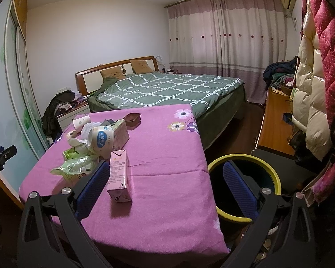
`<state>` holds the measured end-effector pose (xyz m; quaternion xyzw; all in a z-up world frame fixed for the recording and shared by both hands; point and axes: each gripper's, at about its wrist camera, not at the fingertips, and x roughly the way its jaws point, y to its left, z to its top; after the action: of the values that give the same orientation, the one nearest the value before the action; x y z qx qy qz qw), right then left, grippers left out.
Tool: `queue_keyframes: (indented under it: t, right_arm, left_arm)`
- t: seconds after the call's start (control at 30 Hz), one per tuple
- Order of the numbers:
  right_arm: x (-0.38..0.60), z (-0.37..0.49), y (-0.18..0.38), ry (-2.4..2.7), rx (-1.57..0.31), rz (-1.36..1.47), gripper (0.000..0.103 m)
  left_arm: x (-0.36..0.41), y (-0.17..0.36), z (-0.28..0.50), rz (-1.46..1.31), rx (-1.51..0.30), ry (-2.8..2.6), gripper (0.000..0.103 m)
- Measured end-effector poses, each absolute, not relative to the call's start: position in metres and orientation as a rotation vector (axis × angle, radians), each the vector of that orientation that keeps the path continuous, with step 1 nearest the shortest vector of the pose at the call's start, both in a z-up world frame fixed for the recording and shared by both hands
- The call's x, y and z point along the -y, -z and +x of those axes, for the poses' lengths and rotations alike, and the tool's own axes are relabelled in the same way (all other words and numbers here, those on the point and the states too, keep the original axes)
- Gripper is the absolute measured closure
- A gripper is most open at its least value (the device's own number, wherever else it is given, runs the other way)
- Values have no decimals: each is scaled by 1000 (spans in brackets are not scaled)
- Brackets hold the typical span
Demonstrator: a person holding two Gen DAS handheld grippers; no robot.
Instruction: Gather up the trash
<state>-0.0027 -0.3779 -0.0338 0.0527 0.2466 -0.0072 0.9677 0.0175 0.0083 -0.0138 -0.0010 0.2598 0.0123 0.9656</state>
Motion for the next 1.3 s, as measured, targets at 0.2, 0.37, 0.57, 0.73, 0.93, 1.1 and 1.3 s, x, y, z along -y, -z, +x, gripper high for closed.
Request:
queue_keyframes:
  t: [0.2,0.37,0.57,0.73,0.93,1.1,1.3]
  right_arm:
    - [374,3,36,1,-510,102,6]
    - [351,18,38,-62,-516,67,6]
    - [309,49,46,-179,-524,49,6]
    - [262,74,59,-284,-568,17,10]
    - [217,87,71,-399,-623,-28,22]
    - [199,88,83,-446,-667,-70,28]
    - [186,99,104,-434,-717,-139,34]
  left_arm:
    - [-9,15,20,-1,-529,-25,4]
    - [-13,16,22,-5,-524,-41,4]
    - [-26,21,26,-17,-526,-67,4]
    - [-37,28,33,-30,-543,-86,4]
    - [-52,36,39,-49,-553,-105,4]
    - [-65,43,41,-56,-553,-121,4]
    - [-72,53,47,-78,-574,-110,4]
